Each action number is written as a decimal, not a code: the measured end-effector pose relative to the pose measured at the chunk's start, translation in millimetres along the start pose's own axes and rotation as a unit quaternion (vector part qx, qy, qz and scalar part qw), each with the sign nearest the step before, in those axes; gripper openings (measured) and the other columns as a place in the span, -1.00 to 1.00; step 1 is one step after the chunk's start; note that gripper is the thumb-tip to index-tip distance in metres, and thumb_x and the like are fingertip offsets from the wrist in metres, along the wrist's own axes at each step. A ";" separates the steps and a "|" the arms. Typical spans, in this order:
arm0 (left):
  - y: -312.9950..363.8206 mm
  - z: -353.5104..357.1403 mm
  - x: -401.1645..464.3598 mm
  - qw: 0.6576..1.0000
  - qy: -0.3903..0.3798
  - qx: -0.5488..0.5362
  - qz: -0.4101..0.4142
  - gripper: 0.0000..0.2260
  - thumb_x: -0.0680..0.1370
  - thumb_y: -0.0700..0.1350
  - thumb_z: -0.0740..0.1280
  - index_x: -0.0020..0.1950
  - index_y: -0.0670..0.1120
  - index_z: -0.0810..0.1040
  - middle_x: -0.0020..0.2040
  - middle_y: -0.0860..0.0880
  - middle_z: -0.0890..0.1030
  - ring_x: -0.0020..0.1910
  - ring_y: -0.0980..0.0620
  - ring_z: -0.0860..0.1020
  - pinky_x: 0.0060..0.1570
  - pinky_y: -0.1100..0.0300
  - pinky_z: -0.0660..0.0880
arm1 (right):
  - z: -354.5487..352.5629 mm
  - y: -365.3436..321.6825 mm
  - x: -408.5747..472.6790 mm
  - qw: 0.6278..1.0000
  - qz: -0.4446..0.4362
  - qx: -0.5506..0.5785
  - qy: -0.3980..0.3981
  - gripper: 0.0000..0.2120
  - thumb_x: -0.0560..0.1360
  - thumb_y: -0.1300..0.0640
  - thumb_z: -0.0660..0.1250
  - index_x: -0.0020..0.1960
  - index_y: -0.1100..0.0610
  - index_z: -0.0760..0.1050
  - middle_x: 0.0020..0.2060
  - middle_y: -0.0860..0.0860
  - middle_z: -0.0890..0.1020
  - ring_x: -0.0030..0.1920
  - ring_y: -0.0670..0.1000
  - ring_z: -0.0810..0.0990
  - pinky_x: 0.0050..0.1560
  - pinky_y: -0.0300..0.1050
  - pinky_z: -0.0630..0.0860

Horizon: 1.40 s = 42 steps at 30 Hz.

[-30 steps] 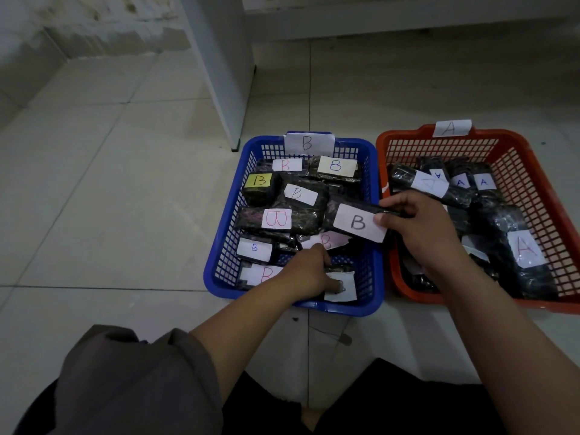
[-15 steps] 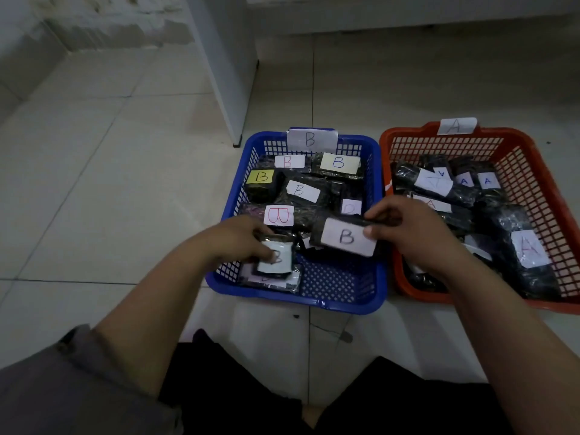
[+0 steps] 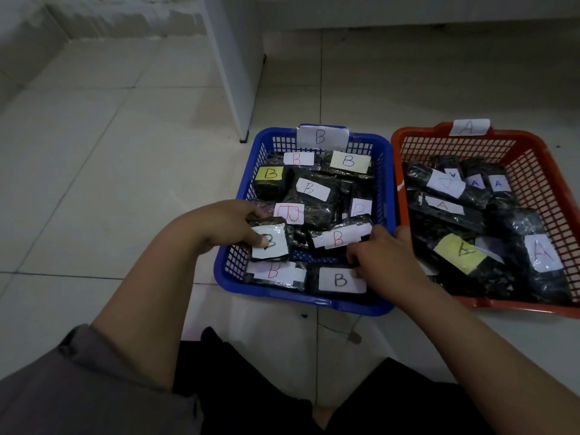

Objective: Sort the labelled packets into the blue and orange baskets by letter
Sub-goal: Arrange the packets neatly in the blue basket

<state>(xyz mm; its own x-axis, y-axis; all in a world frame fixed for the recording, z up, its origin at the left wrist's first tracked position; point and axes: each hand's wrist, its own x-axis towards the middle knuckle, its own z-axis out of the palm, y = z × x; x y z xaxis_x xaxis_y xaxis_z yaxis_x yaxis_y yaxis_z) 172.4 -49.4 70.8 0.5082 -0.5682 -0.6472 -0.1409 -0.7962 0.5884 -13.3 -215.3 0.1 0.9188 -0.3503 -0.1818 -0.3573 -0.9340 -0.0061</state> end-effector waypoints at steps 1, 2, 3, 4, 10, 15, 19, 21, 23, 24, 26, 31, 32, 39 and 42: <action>0.3 1.0 0.8 1.000 -0.007 -0.006 0.003 -0.68 0.42 -0.23 0.46 0.14 -0.06 0.50 0.08 -0.05 0.60 0.06 -0.04 0.57 0.10 0.07 0.53 | 3.7 -1.6 0.8 1.000 -0.004 -0.018 0.004 -0.89 0.42 0.15 0.34 -0.07 0.01 0.54 -0.04 -0.04 0.52 0.18 0.07 0.29 -0.03 -0.04 0.00; 0.6 2.5 1.7 1.000 -0.012 -0.012 0.006 -0.67 0.43 -0.23 0.46 0.16 -0.07 0.51 0.09 -0.05 0.60 0.06 -0.04 0.57 0.10 0.08 0.53 | 6.7 -3.2 1.7 0.999 -0.007 -0.031 0.006 -0.89 0.40 0.18 0.33 -0.10 0.02 0.55 -0.07 -0.06 0.55 0.18 0.05 0.26 -0.04 -0.04 0.01; 1.5 4.1 2.5 1.000 -0.018 -0.013 0.010 -0.66 0.43 -0.23 0.45 0.17 -0.09 0.51 0.09 -0.06 0.60 0.06 -0.04 0.58 0.09 0.09 0.53 | 9.0 -3.6 2.0 0.999 -0.006 -0.032 0.007 -0.88 0.40 0.20 0.33 -0.11 0.03 0.55 -0.09 -0.06 0.55 0.16 0.05 0.23 -0.04 -0.04 0.01; 2.3 6.0 3.1 1.000 -0.025 -0.011 0.013 -0.66 0.44 -0.23 0.45 0.19 -0.10 0.51 0.09 -0.06 0.60 0.06 -0.04 0.58 0.08 0.11 0.54 | 10.4 -3.8 2.3 1.000 -0.004 -0.029 0.011 -0.87 0.39 0.20 0.32 -0.09 0.03 0.55 -0.10 -0.05 0.52 0.15 0.04 0.22 -0.05 -0.03 0.01; 2.9 11.7 2.8 0.998 -0.058 -0.012 0.010 -0.70 0.46 -0.24 0.43 0.16 -0.09 0.49 0.09 -0.07 0.59 0.04 -0.04 0.59 -0.05 0.19 0.59 | 2.4 1.2 0.0 1.000 0.003 0.008 -0.010 -0.73 0.39 -0.08 0.41 0.08 -0.11 0.56 0.03 -0.05 0.53 0.25 0.01 0.30 0.17 0.09 -0.13; 3.4 10.8 3.5 0.997 -0.065 -0.029 0.005 -0.71 0.46 -0.25 0.42 0.15 -0.10 0.50 0.07 -0.07 0.61 0.00 -0.01 0.61 -0.14 0.27 0.59 | 11.4 -8.2 1.7 0.999 -0.025 -0.044 -0.010 -0.73 0.35 0.00 0.44 0.01 0.03 0.54 -0.11 -0.02 0.62 0.20 0.06 0.37 0.24 0.15 -0.15; 2.3 16.2 7.2 0.997 -0.067 -0.043 0.005 -0.66 0.45 -0.27 0.43 0.21 -0.17 0.49 0.12 -0.12 0.60 0.09 -0.08 0.60 0.08 0.12 0.57 | 12.0 -9.9 2.7 0.999 -0.028 -0.018 -0.003 -0.70 0.35 -0.03 0.45 0.03 0.03 0.52 -0.08 0.01 0.60 0.19 0.07 0.39 0.25 0.11 -0.11; 0.4 15.7 8.9 0.996 -0.063 -0.055 0.001 -0.69 0.45 -0.27 0.43 0.17 -0.17 0.49 0.12 -0.15 0.61 0.09 -0.11 0.59 0.09 0.09 0.56 | 3.1 -0.7 5.4 0.998 -0.010 0.032 0.052 -0.74 0.37 -0.10 0.42 0.01 -0.04 0.52 -0.05 -0.01 0.57 0.16 0.05 0.41 0.20 0.02 -0.01; -2.0 13.1 10.9 0.996 -0.065 -0.064 -0.002 -0.72 0.45 -0.29 0.42 0.13 -0.16 0.49 0.12 -0.16 0.60 0.08 -0.11 0.60 0.04 0.12 0.58 | -6.9 14.4 13.2 0.986 0.029 0.059 0.155 -0.82 0.45 -0.02 0.36 0.03 -0.02 0.53 -0.02 -0.02 0.59 0.12 0.05 0.44 0.16 -0.03 0.07; -3.0 12.1 12.1 0.996 -0.068 -0.063 -0.003 -0.71 0.45 -0.29 0.42 0.14 -0.15 0.48 0.15 -0.16 0.59 0.08 -0.10 0.59 0.02 0.14 0.58 | -10.8 22.1 18.7 0.980 0.039 0.049 0.187 -0.81 0.46 0.02 0.35 0.06 0.00 0.54 0.00 -0.01 0.61 0.11 0.06 0.45 0.16 -0.03 0.10; -4.4 11.9 14.9 0.995 -0.075 -0.058 0.001 -0.55 0.45 -0.29 0.42 0.29 -0.07 0.43 0.22 -0.12 0.54 0.11 -0.08 0.57 0.03 0.14 0.58 | -13.5 33.0 29.3 0.986 0.028 0.014 0.163 -0.69 0.44 0.02 0.37 0.18 0.02 0.52 0.08 0.00 0.61 0.16 0.08 0.43 0.18 -0.03 0.09; -3.6 14.5 20.7 0.994 -0.099 -0.045 0.028 -0.23 0.48 -0.27 0.39 0.50 0.24 0.08 0.27 -0.01 0.51 0.16 -0.01 0.53 0.05 0.19 0.53 | -7.4 30.5 39.7 0.997 -0.036 -0.027 0.061 -0.69 0.44 0.02 0.36 0.17 0.00 0.52 0.03 -0.01 0.55 0.21 0.04 0.33 0.25 0.10 -0.03; -3.5 15.0 22.1 0.994 -0.094 -0.044 0.025 -0.26 0.49 -0.27 0.38 0.50 0.20 0.10 0.27 -0.02 0.50 0.15 0.00 0.53 0.00 0.24 0.52 | -7.3 28.7 40.2 0.998 -0.041 -0.032 0.039 -0.72 0.45 0.04 0.35 0.16 0.00 0.52 0.00 0.01 0.54 0.21 0.04 0.31 0.27 0.14 -0.05; -8.5 12.5 30.5 0.993 -0.088 -0.077 0.026 -0.40 0.46 -0.29 0.41 0.45 -0.02 0.32 0.31 -0.05 0.50 0.19 -0.02 0.52 0.18 0.10 0.50 | -3.1 23.9 40.7 0.997 -0.057 -0.043 -0.016 -0.85 0.47 0.07 0.32 0.02 0.01 0.59 -0.13 0.01 0.53 0.18 0.03 0.30 0.26 0.21 0.00; -6.0 8.5 26.8 0.989 -0.067 -0.131 0.030 -0.52 0.48 -0.34 0.36 0.37 -0.09 0.39 0.22 -0.06 0.54 0.12 -0.02 0.56 -0.02 0.19 0.59 | -3.1 19.9 42.2 0.995 -0.053 -0.080 -0.012 -0.88 0.47 0.15 0.31 -0.03 0.08 0.60 -0.19 -0.02 0.50 0.19 0.04 0.30 0.25 0.21 0.01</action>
<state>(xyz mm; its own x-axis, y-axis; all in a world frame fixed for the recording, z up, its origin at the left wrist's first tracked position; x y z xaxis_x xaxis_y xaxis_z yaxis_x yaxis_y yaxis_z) 179.6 -61.6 45.9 0.3862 -0.6488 -0.6556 0.0675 -0.6890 0.7216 18.9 -248.9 -4.7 0.9448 -0.2498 -0.2119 -0.2261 -0.9654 0.1298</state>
